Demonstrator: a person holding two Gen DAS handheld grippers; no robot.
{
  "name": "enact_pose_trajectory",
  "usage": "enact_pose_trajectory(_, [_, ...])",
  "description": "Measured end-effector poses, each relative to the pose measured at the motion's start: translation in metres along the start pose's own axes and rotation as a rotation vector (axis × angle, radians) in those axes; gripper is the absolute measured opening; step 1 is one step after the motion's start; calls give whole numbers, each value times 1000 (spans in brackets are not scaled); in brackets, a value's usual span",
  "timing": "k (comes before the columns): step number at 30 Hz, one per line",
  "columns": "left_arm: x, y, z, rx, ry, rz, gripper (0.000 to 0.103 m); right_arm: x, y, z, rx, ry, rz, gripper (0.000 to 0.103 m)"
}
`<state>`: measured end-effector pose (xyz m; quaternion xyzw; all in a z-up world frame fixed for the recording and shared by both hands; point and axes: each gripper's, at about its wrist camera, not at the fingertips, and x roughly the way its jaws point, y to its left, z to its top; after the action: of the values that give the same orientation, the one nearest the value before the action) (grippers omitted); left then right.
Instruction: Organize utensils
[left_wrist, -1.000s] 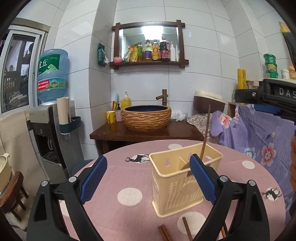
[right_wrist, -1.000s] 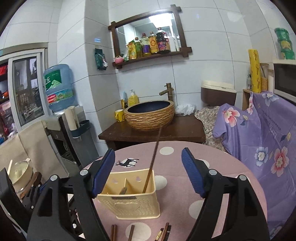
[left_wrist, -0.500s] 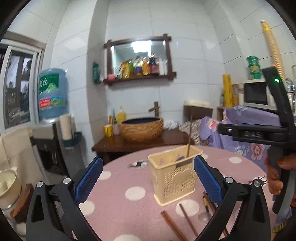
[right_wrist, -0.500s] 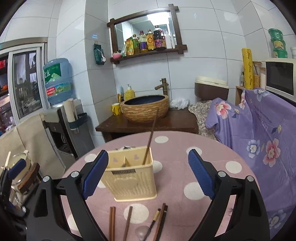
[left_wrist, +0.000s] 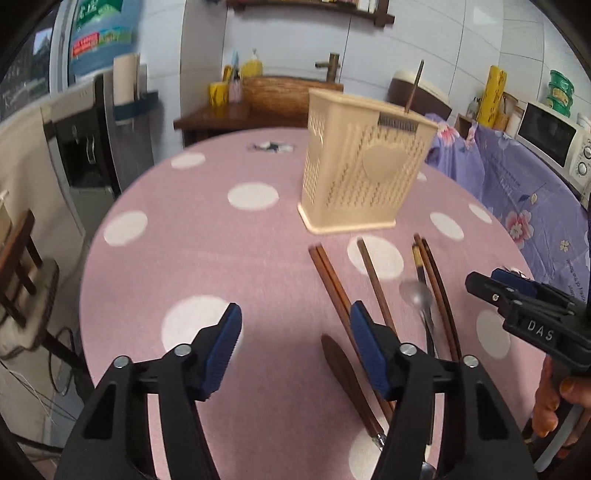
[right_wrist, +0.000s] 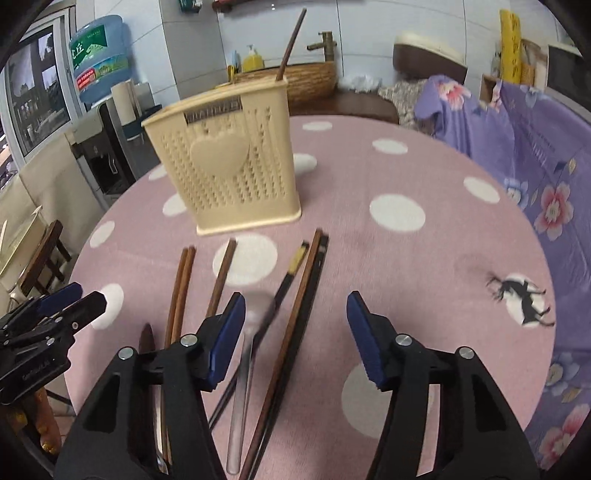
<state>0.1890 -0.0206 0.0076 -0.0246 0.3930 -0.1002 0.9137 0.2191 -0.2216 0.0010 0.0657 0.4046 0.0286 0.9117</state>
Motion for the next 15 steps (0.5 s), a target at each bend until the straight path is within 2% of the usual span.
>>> enact_pose_trajectory(3, [4, -6, -10, -1, 51, -22, 57, 3, 0, -9, 5, 11, -9, 58])
enact_pose_trajectory(7, [11, -15, -22, 5, 101, -3, 55, 3, -2, -15, 15, 15, -3, 58])
enact_pose_trajectory(13, [23, -25, -31, -11, 175, -14, 43, 4, 2, -19, 4, 20, 1, 55])
enact_pose_trajectory(15, [25, -31, -31, 12, 167, 14, 32, 3, 6, -20, -8, 16, 12, 52])
